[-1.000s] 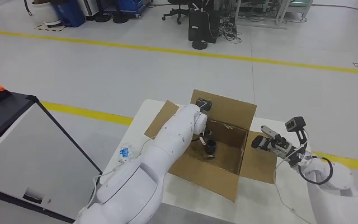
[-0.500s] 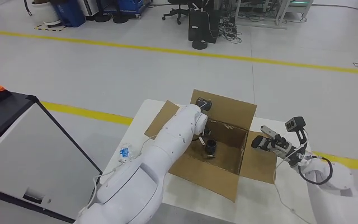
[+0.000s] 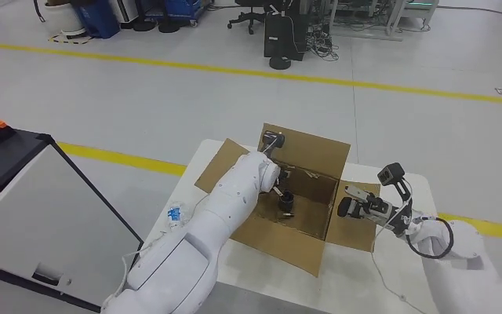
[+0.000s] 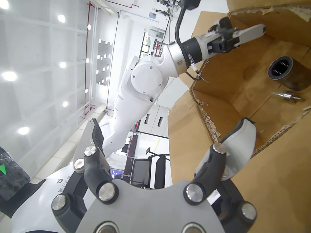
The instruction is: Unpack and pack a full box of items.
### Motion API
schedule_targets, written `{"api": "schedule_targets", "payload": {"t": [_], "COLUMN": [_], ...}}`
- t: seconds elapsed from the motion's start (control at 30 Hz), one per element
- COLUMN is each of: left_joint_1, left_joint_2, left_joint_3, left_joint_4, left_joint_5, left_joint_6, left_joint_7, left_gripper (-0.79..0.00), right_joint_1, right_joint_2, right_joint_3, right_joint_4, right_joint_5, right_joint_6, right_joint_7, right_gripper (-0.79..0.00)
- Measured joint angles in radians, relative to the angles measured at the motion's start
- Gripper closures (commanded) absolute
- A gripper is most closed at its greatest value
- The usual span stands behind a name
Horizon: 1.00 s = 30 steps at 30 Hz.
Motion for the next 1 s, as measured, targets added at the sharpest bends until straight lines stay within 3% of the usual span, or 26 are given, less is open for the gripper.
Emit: {"api": "schedule_targets", "payload": {"t": [0.07,0.13,0.23,0.37,0.43,0.5,0.6,1.0], "left_joint_1": [0.032,0.071,0.159,0.324,0.372,0.356,0.348,0.348], "left_joint_2": [0.019,0.030,0.059,0.115,0.121,0.120,0.120,0.120], "left_joint_3": [0.003,0.023,0.021,-0.028,-0.034,-0.033,-0.033,-0.033], "left_joint_4": [-0.071,-0.153,-0.339,-0.665,-0.781,-0.789,-0.722,-0.722], "left_joint_5": [-0.002,0.063,0.172,0.323,0.357,0.349,0.346,0.346], "left_joint_6": [-0.043,-0.019,0.024,0.096,0.100,0.099,0.098,0.098], "left_joint_7": [-0.051,-0.093,-0.128,-0.188,-0.201,-0.197,-0.196,-0.196], "left_gripper": [-0.785,-0.785,-0.785,-0.785,-0.785,-0.785,-0.785,-0.785], "right_joint_1": [0.004,0.007,0.012,0.016,0.016,0.016,0.016,0.016], "right_joint_2": [0.001,0.001,0.003,0.007,0.007,0.007,0.007,0.007], "right_joint_3": [-0.007,-0.010,-0.006,-0.001,-0.002,-0.002,-0.002,-0.002], "right_joint_4": [0.000,0.002,0.013,0.030,0.032,0.032,0.032,0.032], "right_joint_5": [-0.005,-0.003,0.012,0.019,0.019,0.019,0.019,0.019], "right_joint_6": [0.001,0.005,0.015,0.011,0.009,0.009,0.010,0.010], "right_joint_7": [-0.006,-0.008,0.000,0.007,0.008,0.008,0.008,0.007], "right_gripper": [-0.785,-0.785,-0.785,-0.785,-0.785,-0.785,-0.785,-0.785]}}
